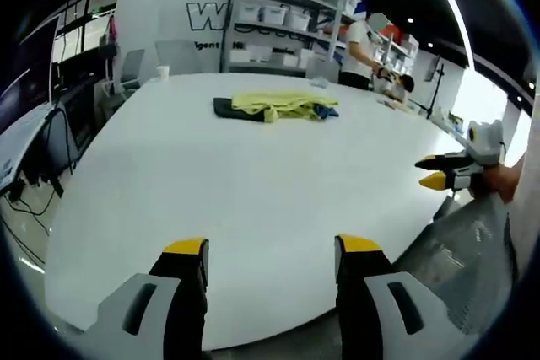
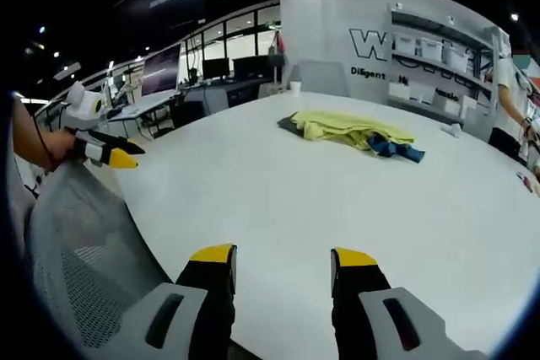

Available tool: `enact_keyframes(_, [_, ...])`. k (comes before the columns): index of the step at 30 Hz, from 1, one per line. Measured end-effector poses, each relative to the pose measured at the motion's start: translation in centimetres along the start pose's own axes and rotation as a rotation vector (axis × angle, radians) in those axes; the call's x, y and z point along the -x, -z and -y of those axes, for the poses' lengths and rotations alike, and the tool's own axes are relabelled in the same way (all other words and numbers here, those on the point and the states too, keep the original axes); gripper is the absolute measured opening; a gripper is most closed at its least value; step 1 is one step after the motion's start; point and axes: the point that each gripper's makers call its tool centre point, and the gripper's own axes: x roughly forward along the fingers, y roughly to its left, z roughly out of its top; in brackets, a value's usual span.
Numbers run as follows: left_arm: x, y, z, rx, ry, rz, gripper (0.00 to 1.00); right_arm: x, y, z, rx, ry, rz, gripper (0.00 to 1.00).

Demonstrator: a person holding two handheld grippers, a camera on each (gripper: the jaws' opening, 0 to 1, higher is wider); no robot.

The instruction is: Fold the garment on the visible template until the final outline fits inside the template.

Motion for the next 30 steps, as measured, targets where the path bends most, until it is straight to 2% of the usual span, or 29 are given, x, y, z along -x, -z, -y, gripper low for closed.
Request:
enact_keyframes(17, [0.0, 0.2, 0.1, -0.003, 0.014, -0.014, 0.60, 0.0, 0.2, -0.2, 0.000, -0.007, -0.008, 0.41])
enact_keyframes(30, [0.3, -0.1, -0.2, 0.002, -0.005, 0.003, 0.60, -0.2, 0.6, -1.4, 0.017, -0.068, -0.043, 0.39])
